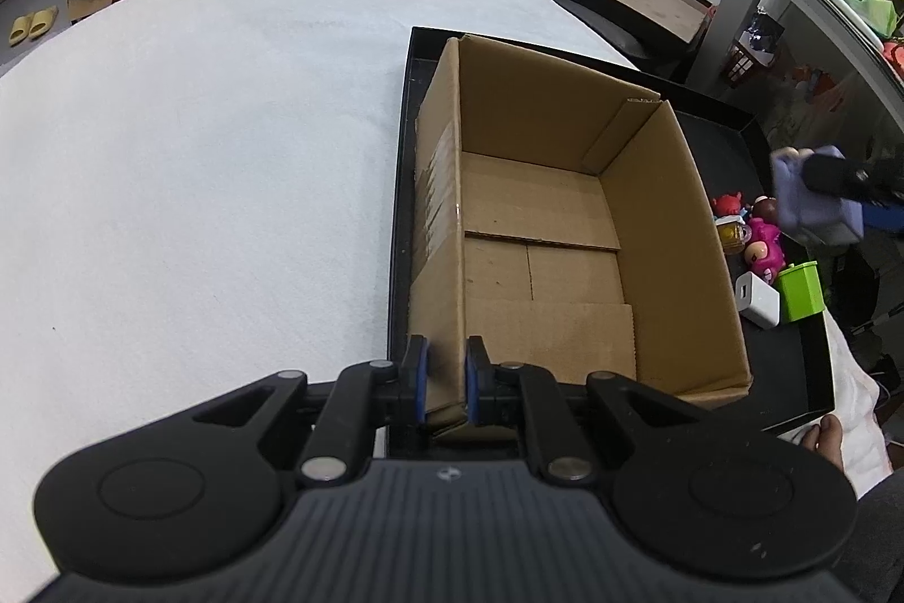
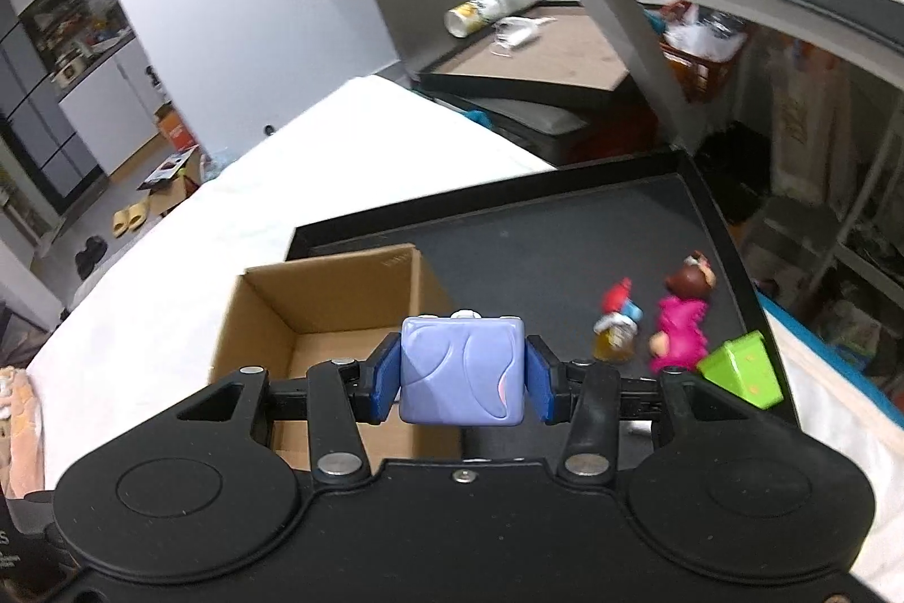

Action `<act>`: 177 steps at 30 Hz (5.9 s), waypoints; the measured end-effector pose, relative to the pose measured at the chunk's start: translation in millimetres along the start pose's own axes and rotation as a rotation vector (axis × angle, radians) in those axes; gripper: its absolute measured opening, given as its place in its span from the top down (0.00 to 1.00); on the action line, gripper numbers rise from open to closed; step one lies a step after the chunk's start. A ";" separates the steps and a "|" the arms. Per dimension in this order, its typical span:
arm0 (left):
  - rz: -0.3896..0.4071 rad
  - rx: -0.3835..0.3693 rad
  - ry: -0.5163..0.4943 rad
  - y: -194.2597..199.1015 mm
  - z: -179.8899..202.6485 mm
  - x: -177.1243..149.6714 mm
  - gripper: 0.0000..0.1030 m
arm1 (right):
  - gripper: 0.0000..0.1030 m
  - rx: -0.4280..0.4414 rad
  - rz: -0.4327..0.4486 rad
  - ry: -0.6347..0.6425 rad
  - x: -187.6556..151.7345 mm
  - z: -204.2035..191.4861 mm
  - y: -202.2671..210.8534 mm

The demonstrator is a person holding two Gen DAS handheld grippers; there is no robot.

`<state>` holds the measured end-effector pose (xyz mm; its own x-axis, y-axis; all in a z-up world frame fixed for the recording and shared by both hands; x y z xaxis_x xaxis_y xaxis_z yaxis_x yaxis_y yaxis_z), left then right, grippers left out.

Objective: Organize rigid objects
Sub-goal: 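Carry the lavender cube with the right gripper over the cardboard box, then lower the lavender cube into the box and open the right gripper, then move the right gripper to the lime-green cube box and grasp it, then carry the lime-green box into the cardboard box beside the lavender cube, release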

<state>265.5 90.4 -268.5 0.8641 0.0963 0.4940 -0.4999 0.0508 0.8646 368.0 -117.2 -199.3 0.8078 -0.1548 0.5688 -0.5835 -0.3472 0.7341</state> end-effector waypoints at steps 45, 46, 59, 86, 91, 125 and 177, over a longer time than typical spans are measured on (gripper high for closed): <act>0.007 -0.049 0.068 1.4 -7.2 3.5 0.88 | 0.54 0.200 -0.073 0.085 -19.1 -104.1 -72.3; 0.011 -0.043 0.061 2.4 -6.9 4.2 0.88 | 0.54 0.197 -0.071 0.079 -18.3 -102.0 -70.3; 0.027 -0.007 0.040 10.3 -2.8 5.5 0.88 | 0.46 0.172 -0.049 0.072 -13.2 -78.8 -33.0; 0.003 0.087 0.007 10.9 5.2 1.8 0.88 | 0.29 -0.088 0.074 0.102 13.6 11.4 2.5; 0.000 0.113 0.002 10.2 7.8 2.3 0.88 | 0.27 -0.136 0.066 0.038 13.3 35.7 -6.5; -0.029 0.156 -0.027 4.3 12.9 3.1 0.88 | 0.39 -0.534 -0.073 0.086 -4.5 154.3 -79.4; -0.023 0.094 -0.013 2.9 9.1 3.8 0.88 | 0.55 -0.032 0.043 0.186 4.7 0.2 -40.7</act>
<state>267.8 81.9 -263.3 0.8764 0.0835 0.4742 -0.4725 -0.0408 0.8804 395.6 -104.0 -226.6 0.7544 0.0055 0.6564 -0.6219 -0.3141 0.7173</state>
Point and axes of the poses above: each gripper's, at about its wrist camera, not at the fingertips, and y roughly against the way its jaws point, z to its right, x to its top, the point moved 10 cm from there along -y, roughly the way its jaws point, and after that the axes turned 12 degrees about -y, right-handed, at the moved point
